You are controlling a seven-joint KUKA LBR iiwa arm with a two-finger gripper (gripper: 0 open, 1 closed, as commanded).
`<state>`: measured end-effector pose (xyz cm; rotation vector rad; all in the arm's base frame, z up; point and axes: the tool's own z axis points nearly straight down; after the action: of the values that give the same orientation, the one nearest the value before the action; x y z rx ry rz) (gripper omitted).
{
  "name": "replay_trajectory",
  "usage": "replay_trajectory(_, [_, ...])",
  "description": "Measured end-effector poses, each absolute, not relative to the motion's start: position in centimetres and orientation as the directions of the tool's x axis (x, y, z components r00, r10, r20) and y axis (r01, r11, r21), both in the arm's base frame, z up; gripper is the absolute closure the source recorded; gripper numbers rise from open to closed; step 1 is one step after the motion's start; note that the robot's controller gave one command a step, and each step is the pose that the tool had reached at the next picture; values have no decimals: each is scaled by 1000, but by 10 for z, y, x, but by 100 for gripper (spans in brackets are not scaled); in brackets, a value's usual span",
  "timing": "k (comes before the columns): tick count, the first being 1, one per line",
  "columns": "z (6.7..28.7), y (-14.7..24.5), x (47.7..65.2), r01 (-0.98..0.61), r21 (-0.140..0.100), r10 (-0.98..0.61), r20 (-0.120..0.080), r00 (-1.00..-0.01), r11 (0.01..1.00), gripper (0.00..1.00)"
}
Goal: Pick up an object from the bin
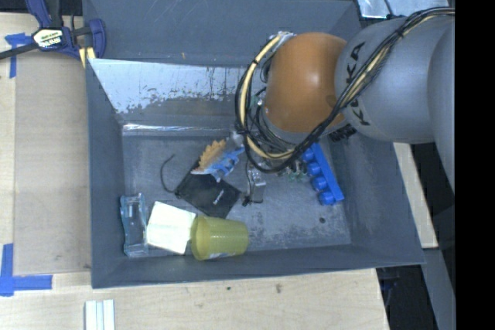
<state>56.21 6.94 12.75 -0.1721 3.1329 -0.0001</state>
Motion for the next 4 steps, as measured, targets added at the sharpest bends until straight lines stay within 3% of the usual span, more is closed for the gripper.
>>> replay_trajectory(1, [112, 78, 576, 63, 1, 63, -7, -998, 998, 0])
replay_trajectory(2, [92, 90, 586, -101, 0, -101, -11, -995, 995, 0])
replay_trajectory(3, [74, 115, 592, -103, 2, -102, -17, -995, 995, 100])
replay_trajectory(4, [74, 115, 592, -103, 3, -103, -17, -995, 995, 100])
